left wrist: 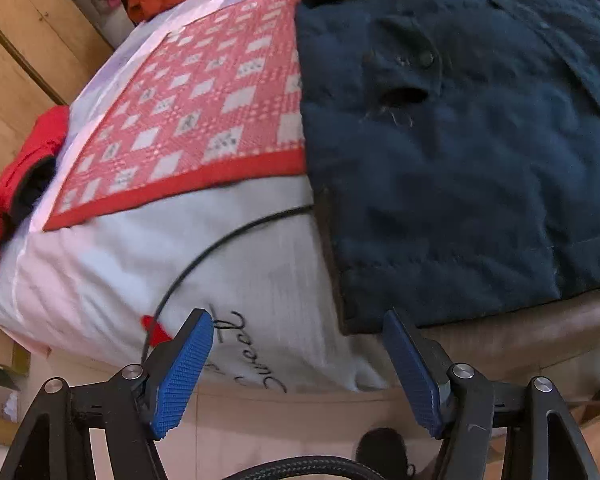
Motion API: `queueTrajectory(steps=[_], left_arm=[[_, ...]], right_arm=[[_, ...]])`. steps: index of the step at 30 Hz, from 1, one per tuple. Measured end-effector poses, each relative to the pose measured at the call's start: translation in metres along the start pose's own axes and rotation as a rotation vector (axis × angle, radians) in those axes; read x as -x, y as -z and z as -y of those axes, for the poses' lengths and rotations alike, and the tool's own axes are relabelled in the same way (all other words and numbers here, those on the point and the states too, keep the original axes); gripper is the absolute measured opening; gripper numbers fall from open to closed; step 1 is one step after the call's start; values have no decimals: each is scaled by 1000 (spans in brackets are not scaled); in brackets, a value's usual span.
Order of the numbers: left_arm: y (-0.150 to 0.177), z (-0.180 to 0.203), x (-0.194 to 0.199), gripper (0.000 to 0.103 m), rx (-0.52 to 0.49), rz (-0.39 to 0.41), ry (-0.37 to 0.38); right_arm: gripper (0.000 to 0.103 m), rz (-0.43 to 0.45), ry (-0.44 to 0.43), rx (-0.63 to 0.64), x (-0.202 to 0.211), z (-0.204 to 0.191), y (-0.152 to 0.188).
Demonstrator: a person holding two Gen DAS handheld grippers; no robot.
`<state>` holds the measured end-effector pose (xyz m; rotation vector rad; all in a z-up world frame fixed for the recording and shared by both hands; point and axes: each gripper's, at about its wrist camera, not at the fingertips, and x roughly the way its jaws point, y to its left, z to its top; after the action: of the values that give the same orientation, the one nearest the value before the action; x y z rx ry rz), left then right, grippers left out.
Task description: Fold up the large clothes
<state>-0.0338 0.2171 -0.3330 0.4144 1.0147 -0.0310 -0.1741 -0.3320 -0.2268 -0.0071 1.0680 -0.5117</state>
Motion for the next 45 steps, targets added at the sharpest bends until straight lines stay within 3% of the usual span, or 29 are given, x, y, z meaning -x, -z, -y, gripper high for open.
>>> queueTrajectory(steps=[4, 10, 19, 24, 34, 38, 42, 43, 45], left_arm=[[7, -7, -9, 74, 17, 8, 0], [22, 10, -6, 74, -45, 10, -17], [-21, -1, -9, 74, 138, 76, -9], [-45, -4, 12, 74, 196, 164, 2], [-56, -11, -7, 76, 256, 84, -5], [-57, -7, -11, 76, 252, 69, -14], [-61, 0, -18, 76, 257, 57, -14], [-62, 2, -20, 76, 256, 55, -15], [-65, 4, -24, 76, 255, 55, -17]], right_arm=[[85, -2, 7, 4, -7, -1, 1], [85, -31, 4, 7, -20, -7, 9], [85, -53, -8, 3, -45, -20, 19], [85, -50, 1, -28, -61, -16, 20], [85, -92, 10, -35, -98, -4, 37], [85, -47, -20, -32, -108, -7, 26], [84, -57, -42, -106, -132, -1, 16], [83, -52, -50, -111, -135, -2, 13], [64, -32, -87, -89, -137, -6, 7]])
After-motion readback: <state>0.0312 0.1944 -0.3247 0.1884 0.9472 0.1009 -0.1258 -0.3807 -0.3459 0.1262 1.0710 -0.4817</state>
